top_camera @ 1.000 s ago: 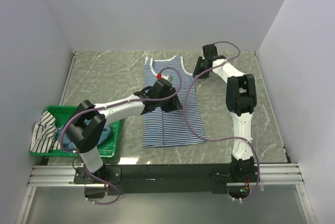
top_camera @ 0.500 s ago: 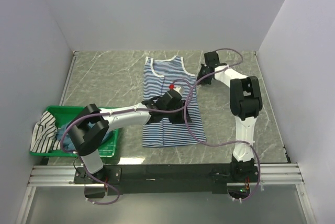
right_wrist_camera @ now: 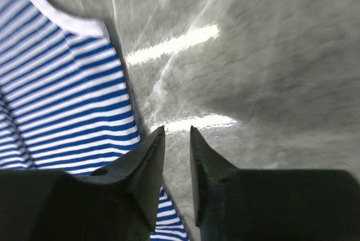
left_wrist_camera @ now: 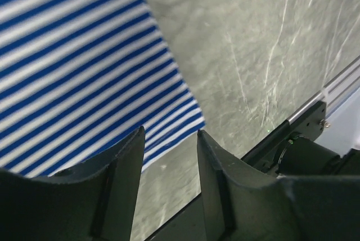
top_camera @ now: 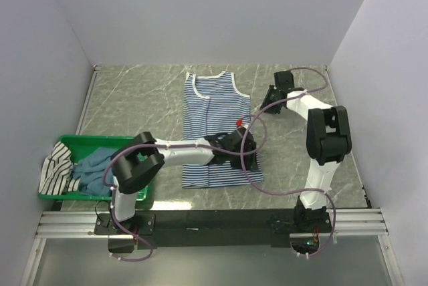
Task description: Fold and stack the tank tops
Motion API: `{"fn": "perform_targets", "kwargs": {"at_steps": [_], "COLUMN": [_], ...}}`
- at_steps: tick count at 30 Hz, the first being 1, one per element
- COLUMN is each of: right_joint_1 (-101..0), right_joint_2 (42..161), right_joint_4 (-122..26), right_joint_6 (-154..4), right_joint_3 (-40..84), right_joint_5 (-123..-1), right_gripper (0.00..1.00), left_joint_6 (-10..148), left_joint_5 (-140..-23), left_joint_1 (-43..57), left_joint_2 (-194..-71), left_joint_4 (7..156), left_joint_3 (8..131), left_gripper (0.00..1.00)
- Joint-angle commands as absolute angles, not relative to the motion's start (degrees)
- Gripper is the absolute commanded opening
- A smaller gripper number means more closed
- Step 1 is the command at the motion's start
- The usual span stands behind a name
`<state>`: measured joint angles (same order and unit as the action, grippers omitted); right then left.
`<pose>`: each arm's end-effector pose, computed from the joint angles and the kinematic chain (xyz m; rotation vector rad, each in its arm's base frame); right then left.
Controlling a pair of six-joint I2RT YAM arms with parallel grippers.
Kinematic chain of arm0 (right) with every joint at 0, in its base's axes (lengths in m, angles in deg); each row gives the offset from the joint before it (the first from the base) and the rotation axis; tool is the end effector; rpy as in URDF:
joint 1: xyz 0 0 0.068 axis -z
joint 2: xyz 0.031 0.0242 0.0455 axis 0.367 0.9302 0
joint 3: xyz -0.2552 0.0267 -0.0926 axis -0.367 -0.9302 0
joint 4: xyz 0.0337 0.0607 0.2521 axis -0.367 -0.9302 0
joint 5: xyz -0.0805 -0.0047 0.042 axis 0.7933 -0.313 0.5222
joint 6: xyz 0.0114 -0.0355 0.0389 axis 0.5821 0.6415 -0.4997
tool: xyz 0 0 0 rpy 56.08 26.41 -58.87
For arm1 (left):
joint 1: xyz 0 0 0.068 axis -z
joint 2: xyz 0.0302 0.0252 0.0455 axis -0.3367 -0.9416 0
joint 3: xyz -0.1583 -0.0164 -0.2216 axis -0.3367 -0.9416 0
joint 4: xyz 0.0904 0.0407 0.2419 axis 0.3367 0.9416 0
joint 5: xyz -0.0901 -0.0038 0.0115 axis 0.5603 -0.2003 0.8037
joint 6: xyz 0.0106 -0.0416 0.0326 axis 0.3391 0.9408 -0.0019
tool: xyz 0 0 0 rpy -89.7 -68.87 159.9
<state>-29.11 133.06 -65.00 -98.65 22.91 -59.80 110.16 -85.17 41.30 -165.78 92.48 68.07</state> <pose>0.4153 0.0588 0.1738 0.4691 2.5027 0.3930 0.1963 -0.3598 0.1807 0.2370 2.6275 -0.9342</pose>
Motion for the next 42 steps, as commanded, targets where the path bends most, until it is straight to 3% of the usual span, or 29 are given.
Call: {"fn": "perform_targets", "kwargs": {"at_steps": [1,5,22,28,29,34,42], "right_joint_1": [-26.55,-23.13,-19.78,-19.42,-19.34,-19.25,-20.39], "right_joint_2": [126.80,123.54,118.97,118.35,118.26,118.00,117.47], "right_joint_4": [-64.54,-65.06,-64.36,-63.66,-63.48,-63.57,-62.60], "right_joint_6": [-99.35,-100.76,-102.78,-102.78,-102.70,-102.08,-101.03], "right_joint_3": [23.70,24.31,24.14,22.82,22.30,22.03,19.31], "right_joint_5": [-60.10,-61.07,-64.41,-64.76,-64.94,-64.85,-64.59], "right_gripper": [0.33,0.37,0.37,0.36,0.36,0.36,0.36], "left_joint_6": [109.94,110.56,107.84,107.49,107.66,107.92,105.82], "left_joint_5": [-89.63,-93.94,-106.51,-109.06,-109.24,-107.93,-97.92], "left_joint_1": [44.22,47.21,52.83,53.97,54.24,54.42,54.24], "left_joint_2": [-167.88,-170.95,-179.22,-181.51,-182.12,-180.38,-164.66], "left_joint_4": [95.72,100.81,109.96,111.99,112.60,111.47,100.66], "left_joint_3": [73.45,77.58,89.89,91.04,90.78,87.27,69.26], "left_gripper": [0.47,0.48,0.46,0.34,0.24,0.01,0.01]}}
